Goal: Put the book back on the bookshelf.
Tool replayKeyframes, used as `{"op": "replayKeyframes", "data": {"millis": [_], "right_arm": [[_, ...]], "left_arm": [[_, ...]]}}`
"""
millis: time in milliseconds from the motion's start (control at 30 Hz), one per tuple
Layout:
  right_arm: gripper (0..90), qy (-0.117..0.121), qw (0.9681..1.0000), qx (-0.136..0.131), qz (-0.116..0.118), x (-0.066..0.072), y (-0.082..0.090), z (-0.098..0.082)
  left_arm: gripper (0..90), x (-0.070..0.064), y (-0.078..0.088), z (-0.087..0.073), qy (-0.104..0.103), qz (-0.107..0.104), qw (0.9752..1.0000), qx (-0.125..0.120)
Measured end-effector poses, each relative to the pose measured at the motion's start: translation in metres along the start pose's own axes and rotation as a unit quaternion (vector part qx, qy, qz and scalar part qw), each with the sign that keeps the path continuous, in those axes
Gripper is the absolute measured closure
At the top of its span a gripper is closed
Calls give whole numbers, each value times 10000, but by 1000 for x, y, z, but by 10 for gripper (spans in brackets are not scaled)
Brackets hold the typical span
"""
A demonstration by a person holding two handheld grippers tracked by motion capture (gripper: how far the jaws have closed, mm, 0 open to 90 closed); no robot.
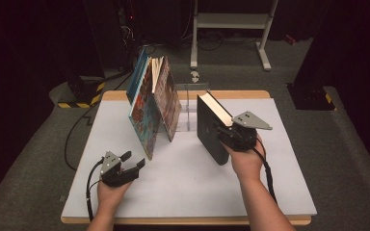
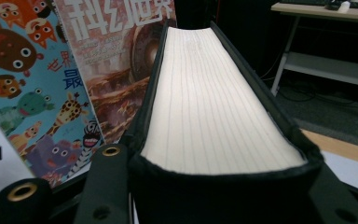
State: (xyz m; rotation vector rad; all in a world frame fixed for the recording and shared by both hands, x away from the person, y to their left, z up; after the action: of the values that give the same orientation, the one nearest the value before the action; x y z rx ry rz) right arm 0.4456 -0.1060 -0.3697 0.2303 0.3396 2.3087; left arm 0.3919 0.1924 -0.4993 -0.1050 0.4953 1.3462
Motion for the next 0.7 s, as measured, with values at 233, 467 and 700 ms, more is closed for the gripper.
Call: {"op": "replayKeyframes", "data": {"millis": [233, 467, 700], "right_arm": [[540, -52, 9999, 11, -136, -7, -29, 9], [540, -159, 9993, -20, -331, -23, -56, 17], [540, -150, 9988, 0, -459, -32, -80, 27]], "left_arm": [[320, 1, 1, 1, -4, -30, 10000, 26], [320, 1, 1, 1, 53, -63, 10000, 29], [320, -1, 1, 2, 167, -98, 9998, 1]]}}
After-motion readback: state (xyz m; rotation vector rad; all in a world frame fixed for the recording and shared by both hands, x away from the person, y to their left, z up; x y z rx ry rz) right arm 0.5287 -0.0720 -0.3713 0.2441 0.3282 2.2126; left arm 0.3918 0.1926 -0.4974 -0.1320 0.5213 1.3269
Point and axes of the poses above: each handheld gripper's, and its own axes: y roughly backward along the jaws, z roughly out of its top, x roughly to its left, the point moved 6 cm from there along -y, roughly forward along the jaws, and after that the axes turned 12 degrees about z, right-handed, at the moved point
